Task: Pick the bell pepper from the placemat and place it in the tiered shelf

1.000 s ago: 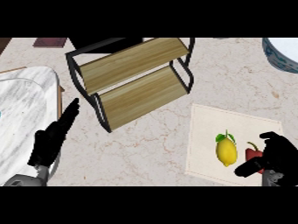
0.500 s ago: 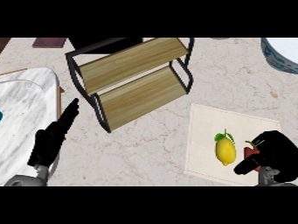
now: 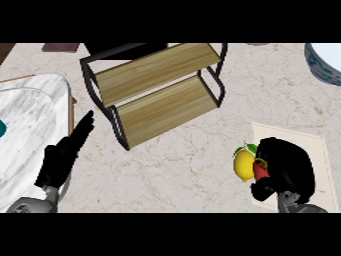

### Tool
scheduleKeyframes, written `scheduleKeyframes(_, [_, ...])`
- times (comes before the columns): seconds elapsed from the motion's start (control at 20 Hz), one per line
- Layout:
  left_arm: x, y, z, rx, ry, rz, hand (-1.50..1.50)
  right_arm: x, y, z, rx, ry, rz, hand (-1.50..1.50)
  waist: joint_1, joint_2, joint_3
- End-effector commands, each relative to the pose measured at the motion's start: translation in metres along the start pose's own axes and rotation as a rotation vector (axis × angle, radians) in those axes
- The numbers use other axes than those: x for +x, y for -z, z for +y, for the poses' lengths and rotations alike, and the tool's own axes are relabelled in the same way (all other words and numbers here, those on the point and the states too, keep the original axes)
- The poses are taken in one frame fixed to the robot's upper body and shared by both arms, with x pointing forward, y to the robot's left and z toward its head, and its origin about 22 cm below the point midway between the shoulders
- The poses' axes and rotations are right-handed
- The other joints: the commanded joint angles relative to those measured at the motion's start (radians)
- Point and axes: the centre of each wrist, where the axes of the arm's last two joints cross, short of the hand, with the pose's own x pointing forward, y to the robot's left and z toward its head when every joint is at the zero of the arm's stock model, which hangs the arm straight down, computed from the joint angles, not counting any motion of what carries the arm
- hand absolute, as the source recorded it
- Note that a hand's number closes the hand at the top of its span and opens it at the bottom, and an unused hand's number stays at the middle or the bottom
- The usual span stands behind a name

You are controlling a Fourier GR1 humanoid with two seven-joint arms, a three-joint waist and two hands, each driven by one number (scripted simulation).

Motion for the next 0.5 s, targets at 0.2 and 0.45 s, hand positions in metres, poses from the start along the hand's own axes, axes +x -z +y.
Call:
scheduleKeyframes(0.2, [-0.028,-0.015,0.014,0.029,-0.02,0.077,0.0,-0.001,-0.05,-0.07,-0.007,-0.011,-0.47,1.5,-0.03,0.005,-0.003])
scheduleKeyframes(0.45, [-0.017,-0.015,0.008,0.015,-0.018,0.082,0.0,-0.002,-0.062,-0.141,-0.228,0.07,-0.491,1.5,-0.023,0.007,-0.003])
